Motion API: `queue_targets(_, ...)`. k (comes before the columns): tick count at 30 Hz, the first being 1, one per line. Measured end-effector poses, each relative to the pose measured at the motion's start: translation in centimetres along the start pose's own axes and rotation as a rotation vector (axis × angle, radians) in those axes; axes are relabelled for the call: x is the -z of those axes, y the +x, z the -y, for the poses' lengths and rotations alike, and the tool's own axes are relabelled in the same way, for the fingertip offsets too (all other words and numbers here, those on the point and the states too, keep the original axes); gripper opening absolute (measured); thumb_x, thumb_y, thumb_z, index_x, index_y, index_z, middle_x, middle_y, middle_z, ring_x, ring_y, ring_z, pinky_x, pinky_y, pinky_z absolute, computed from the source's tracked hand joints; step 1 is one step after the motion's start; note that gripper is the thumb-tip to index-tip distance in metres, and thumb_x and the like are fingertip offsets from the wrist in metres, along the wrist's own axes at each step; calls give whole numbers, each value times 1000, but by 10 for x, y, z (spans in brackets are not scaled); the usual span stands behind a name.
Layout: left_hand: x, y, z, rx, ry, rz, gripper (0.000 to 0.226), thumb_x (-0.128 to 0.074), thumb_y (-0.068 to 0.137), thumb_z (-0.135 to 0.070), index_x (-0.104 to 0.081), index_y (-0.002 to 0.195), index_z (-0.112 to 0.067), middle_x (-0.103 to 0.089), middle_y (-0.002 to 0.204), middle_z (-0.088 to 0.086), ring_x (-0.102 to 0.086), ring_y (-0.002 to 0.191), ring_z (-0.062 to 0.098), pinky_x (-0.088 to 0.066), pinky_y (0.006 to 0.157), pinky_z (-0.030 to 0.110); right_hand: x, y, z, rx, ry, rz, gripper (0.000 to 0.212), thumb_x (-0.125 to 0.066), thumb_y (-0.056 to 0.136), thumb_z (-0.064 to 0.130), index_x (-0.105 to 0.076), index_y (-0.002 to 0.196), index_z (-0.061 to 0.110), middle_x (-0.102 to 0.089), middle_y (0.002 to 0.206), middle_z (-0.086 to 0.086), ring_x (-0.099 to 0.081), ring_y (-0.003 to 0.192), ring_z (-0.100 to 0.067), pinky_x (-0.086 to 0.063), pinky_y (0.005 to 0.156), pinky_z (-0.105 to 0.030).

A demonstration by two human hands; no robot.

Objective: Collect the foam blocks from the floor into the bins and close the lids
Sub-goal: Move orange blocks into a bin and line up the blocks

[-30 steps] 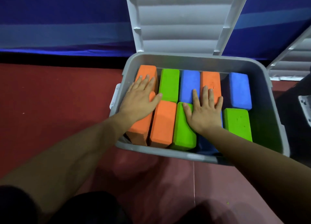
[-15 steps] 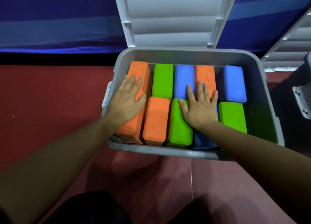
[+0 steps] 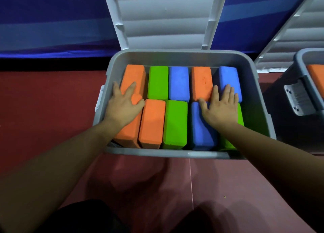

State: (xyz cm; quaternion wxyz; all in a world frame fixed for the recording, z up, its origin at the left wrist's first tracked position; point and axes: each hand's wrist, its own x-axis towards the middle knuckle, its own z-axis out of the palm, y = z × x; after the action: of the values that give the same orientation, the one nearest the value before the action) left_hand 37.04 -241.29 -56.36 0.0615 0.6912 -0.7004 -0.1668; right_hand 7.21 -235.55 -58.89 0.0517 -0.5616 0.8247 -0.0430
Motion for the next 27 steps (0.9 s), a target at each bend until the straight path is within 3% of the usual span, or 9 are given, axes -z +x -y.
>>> queue_targets(4, 6, 6, 0, 94, -109, 48, 79, -57, 75, -65, -34, 148, -41, -47, 138, 23, -46, 128, 40, -37, 107, 41, 3, 0, 6, 40, 92, 98, 76, -30, 94, 69, -20, 157, 27, -3, 161, -28, 1, 151, -40, 2, 121, -51)
queue_targets(7, 16, 7, 1, 115, -216, 73, 89, -59, 65, -63, -41, 146, -32, -53, 140, 13, -50, 127, 32, -41, 106, 39, 3, -2, 20, 77, 104, 167, 73, -27, 93, 73, -17, 155, 36, 3, 163, -25, 8, 151, -39, 7, 120, -52)
queue_targets(10, 27, 13, -1, 176, -312, 101, 84, -75, 72, -46, -41, 145, -25, -54, 140, 8, -54, 124, 28, -43, 99, 35, 6, -1, 14, 87, 47, 163, 76, -27, 91, 75, -17, 155, 35, 4, 162, -27, 8, 150, -41, 5, 119, -56)
queue_targets(12, 22, 11, -5, 146, -238, 120, 82, -70, 73, -51, -39, 143, -20, -54, 137, 12, -54, 122, 32, -44, 97, 38, 7, 0, 12, 84, 42, 172, 76, -28, 91, 74, -18, 155, 34, 3, 161, -28, 7, 150, -43, 3, 119, -57)
queue_targets(15, 9, 0, -8, 35, -30, 21, 76, -57, 78, -57, -36, 142, -21, -44, 139, 17, -47, 125, 39, -41, 102, 46, 6, -1, 20, 118, 32, 160, 75, -30, 92, 72, -22, 152, 28, 1, 161, -29, 6, 149, -45, 3, 118, -61)
queue_targets(19, -6, -9, 4, -211, 114, -166, 76, -42, 85, -53, -34, 151, -17, -20, 158, 24, -18, 147, 38, -15, 121, 44, 5, 3, 49, 234, 103, 114, 75, -33, 93, 68, -23, 154, 26, 1, 163, -23, 8, 152, -34, 5, 118, -60)
queue_targets(21, -18, -7, 8, -351, 151, -212, 75, -41, 86, -52, -38, 149, -12, -24, 158, 24, -17, 148, 39, -15, 122, 44, 1, 7, 67, 278, 112, 128, 76, -29, 94, 68, -18, 157, 27, 2, 164, -20, 9, 152, -30, 7, 119, -59)
queue_targets(25, -18, 25, 16, -204, 51, -37, 66, -44, 96, -45, -27, 155, -23, -14, 163, 16, -5, 151, 33, -6, 124, 40, -20, 5, 89, 330, 4, 133, 73, -11, 97, 65, -6, 159, 27, 8, 164, -19, 13, 152, -31, 10, 118, -58)
queue_targets(27, -21, 30, 20, -194, 37, -67, 63, -44, 98, -44, -27, 155, -23, -12, 163, 16, -5, 151, 32, -8, 124, 43, -26, 3, 93, 333, -40, 90, 73, -5, 97, 63, -5, 158, 25, 6, 163, -22, 11, 151, -34, 9, 118, -59)
